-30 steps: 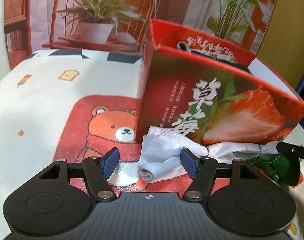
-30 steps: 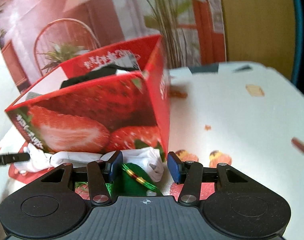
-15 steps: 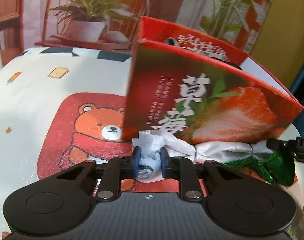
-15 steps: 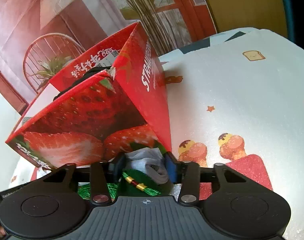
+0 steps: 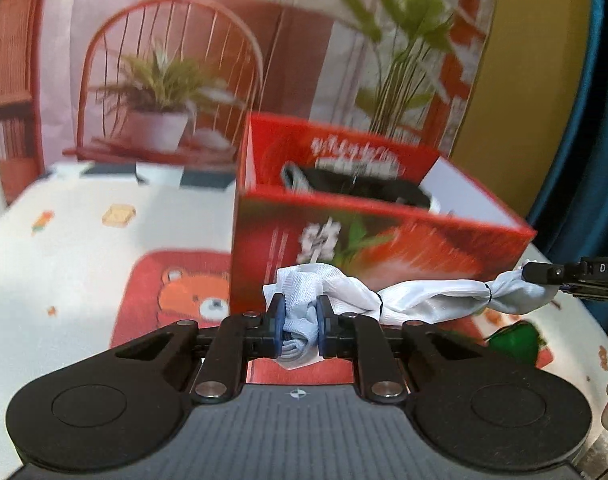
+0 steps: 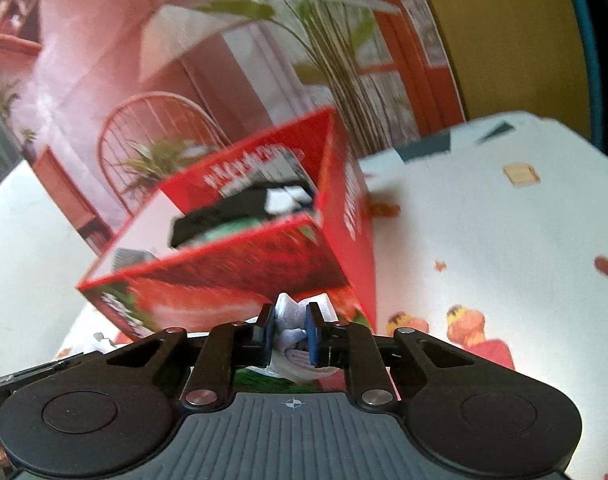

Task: Organize soft objects
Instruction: 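Lift the white sock bundle with both grippers over the box, then lower the sock bundle into the box and open both grippers, then move both grippers down and close them on the green tasselled pouch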

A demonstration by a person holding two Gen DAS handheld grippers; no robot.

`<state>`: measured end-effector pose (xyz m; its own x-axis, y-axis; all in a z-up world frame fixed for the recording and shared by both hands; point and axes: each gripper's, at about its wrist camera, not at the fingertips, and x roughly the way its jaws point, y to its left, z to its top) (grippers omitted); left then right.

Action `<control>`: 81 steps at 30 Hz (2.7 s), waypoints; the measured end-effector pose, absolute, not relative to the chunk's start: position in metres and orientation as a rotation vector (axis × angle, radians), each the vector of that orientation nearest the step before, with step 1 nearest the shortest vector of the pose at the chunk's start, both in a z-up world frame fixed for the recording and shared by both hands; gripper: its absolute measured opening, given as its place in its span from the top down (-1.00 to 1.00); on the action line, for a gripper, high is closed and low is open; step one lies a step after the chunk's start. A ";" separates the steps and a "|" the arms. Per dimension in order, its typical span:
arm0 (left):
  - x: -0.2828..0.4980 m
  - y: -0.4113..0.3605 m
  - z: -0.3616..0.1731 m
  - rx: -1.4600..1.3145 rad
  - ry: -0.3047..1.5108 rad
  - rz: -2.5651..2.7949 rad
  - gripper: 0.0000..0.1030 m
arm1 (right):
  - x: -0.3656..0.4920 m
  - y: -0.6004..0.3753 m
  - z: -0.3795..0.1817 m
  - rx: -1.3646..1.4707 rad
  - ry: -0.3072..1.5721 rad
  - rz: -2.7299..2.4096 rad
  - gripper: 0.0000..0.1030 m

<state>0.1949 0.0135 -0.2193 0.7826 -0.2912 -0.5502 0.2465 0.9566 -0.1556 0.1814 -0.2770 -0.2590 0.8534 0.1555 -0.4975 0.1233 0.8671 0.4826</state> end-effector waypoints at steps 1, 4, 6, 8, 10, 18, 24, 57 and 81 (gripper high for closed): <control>0.190 0.014 -0.212 -0.076 0.586 -0.291 0.68 | 0.178 -0.277 -0.253 0.523 0.539 0.025 0.72; 0.184 0.013 -0.193 -0.075 0.535 -0.290 0.68 | 0.169 -0.274 -0.234 0.505 0.482 0.045 0.74; 0.182 0.013 -0.182 -0.080 0.505 -0.290 0.68 | 0.163 -0.271 -0.221 0.484 0.442 0.048 0.75; 0.184 0.009 -0.170 -0.076 0.474 -0.290 0.68 | 0.159 -0.270 -0.209 0.469 0.407 0.050 0.76; 0.188 0.005 -0.160 -0.073 0.453 -0.291 0.68 | 0.160 -0.269 -0.198 0.459 0.378 0.052 0.77; 0.226 -0.015 -0.139 -0.027 0.421 -0.278 0.68 | 0.188 -0.268 -0.168 0.390 0.302 0.049 0.78; 0.277 -0.036 -0.150 0.054 0.478 -0.257 0.68 | 0.231 -0.259 -0.179 0.334 0.318 0.006 0.78; 0.209 -0.025 -0.182 -0.005 0.487 -0.298 -0.79 | 0.164 -0.242 -0.216 0.128 0.391 0.025 0.11; 0.225 -0.067 -0.267 -0.122 0.776 -0.479 -0.46 | 0.171 -0.235 -0.310 0.117 0.685 0.099 -0.01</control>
<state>0.2254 -0.0669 -0.2673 0.6126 -0.4582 -0.6440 0.3698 0.8863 -0.2789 0.1708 -0.2352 -0.3104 0.7704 0.1298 -0.6242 -0.0526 0.9887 0.1406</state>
